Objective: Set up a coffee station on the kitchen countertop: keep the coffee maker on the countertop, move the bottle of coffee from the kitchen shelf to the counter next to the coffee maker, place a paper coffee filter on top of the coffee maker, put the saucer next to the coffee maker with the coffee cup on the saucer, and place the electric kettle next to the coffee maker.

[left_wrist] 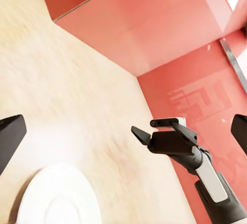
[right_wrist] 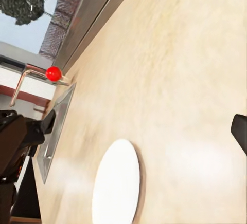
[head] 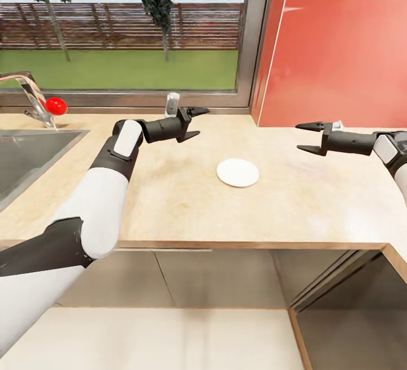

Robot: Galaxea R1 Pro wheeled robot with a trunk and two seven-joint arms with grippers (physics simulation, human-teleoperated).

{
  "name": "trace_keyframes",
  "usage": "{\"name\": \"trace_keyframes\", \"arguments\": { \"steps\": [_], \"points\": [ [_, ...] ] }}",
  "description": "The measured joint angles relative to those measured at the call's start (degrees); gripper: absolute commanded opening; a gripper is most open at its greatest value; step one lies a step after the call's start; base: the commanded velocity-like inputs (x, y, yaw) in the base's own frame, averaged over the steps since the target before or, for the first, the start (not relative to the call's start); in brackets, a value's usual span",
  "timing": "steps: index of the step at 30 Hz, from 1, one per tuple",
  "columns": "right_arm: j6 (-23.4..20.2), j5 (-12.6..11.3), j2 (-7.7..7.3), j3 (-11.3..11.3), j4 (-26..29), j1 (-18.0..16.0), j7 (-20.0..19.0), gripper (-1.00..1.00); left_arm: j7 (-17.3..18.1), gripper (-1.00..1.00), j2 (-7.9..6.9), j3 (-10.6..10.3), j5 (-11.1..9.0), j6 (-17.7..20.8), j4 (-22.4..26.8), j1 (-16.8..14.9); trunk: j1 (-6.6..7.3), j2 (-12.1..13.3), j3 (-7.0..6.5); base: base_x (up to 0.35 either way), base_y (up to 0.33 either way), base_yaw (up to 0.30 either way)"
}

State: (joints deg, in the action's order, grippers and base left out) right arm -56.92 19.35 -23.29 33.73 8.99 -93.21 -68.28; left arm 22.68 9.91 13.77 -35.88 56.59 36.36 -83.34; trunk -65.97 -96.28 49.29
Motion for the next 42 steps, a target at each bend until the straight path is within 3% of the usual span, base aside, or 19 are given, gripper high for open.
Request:
{"name": "trace_keyframes", "arguments": {
  "steps": [26,42],
  "points": [
    [0.1,0.0,0.00,0.0,-3.8,0.0,0.1,1.00,-0.1,1.00,0.00,-0.2,0.0,0.2,-1.3,0.0,0.00,0.0,0.00,0.001,-0.002,0.009],
    [0.1,0.1,0.40,0.0,-6.2,0.0,0.2,1.00,-0.1,1.00,0.01,-0.4,0.0,0.3,-7.2,-0.1,0.00,0.0,0.00,0.000,0.000,0.000]
  ]
}}
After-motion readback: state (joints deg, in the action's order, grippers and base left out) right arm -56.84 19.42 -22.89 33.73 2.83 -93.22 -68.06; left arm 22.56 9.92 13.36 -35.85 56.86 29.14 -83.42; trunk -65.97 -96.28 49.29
